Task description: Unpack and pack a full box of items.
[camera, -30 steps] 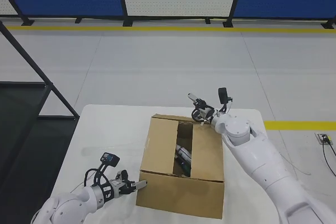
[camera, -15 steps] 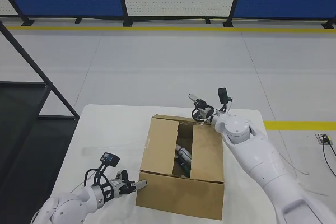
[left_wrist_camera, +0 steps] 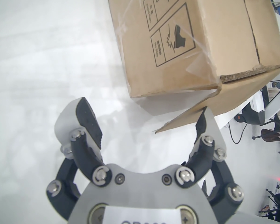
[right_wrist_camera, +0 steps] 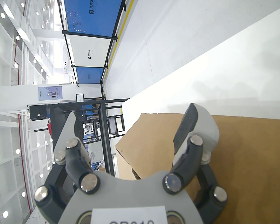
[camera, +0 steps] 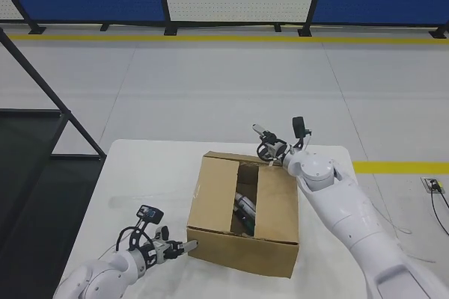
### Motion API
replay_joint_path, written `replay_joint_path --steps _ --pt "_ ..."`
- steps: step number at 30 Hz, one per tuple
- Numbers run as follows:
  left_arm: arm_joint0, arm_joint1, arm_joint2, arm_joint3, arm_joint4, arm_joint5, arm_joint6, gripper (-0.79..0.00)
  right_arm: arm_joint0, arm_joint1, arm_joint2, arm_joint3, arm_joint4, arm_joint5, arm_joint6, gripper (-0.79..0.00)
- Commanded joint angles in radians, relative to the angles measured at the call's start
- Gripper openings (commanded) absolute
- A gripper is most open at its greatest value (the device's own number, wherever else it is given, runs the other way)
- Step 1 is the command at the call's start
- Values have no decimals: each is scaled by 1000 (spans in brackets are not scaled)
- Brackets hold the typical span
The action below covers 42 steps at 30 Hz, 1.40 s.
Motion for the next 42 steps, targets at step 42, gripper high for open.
replay_joint_path --steps 42 --pt "-130 4 17 134 -117 119 56 0 -159 75 243 -226 73 -196 471 0"
